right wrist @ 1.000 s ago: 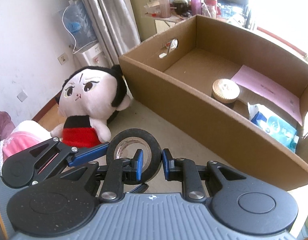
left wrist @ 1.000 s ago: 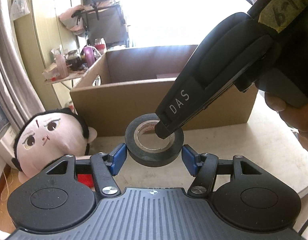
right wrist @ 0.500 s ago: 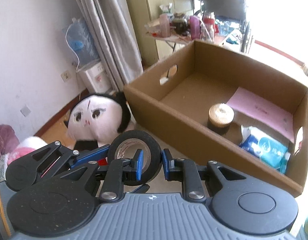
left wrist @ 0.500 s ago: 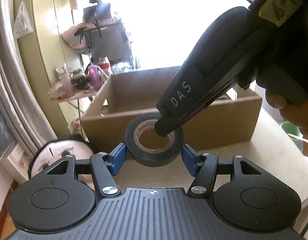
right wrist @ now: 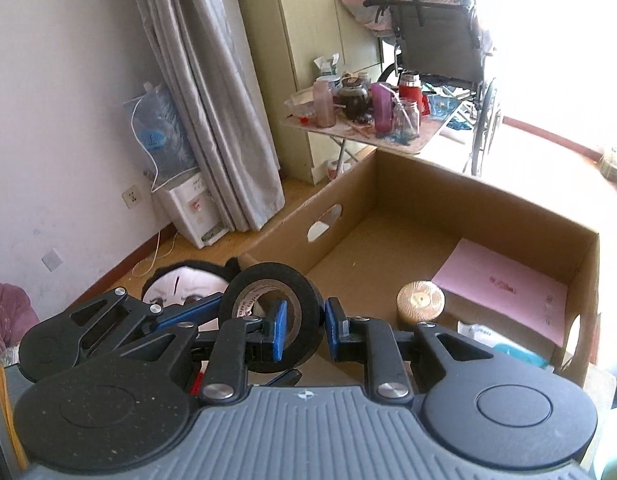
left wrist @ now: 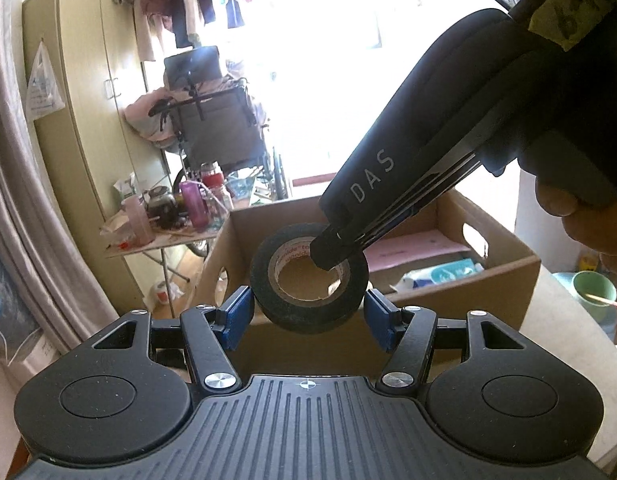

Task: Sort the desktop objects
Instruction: 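Lower the tape roll into the box beside the rose-gold jar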

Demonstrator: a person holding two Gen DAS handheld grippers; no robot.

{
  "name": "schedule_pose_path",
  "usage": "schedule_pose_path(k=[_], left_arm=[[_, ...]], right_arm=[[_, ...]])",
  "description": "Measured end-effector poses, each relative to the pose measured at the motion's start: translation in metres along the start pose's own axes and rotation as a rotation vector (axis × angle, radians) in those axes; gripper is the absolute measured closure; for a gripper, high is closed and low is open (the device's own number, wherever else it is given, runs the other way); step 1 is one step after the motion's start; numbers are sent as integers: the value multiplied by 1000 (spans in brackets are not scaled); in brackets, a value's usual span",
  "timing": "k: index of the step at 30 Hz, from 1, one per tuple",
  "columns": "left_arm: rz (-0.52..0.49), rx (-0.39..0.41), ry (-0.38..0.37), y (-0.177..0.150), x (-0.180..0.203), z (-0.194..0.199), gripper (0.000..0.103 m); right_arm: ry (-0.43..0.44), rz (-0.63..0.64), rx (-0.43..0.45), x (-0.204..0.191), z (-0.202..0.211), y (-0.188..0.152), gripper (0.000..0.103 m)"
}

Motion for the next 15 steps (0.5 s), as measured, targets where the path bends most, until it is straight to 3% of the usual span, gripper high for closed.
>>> schedule_pose_path(k=[8, 15], left_arm=[[-69, 9, -11, 21, -4, -30, 42], [-91, -85, -74, 40, -13, -81, 43]], right_arm=[[2, -44, -18, 28, -23, 25, 80], [67, -211, -109, 75, -64, 42, 80]])
Point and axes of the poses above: each gripper's, at about its wrist camera, not at the fingertips, and z roughly against the way its jaws point, x to its right, y to its top, the point moved 7 cm from there along -z, roughly the way its jaws point, and after that the axes turned 8 degrees about z, right-handed, at the moved point
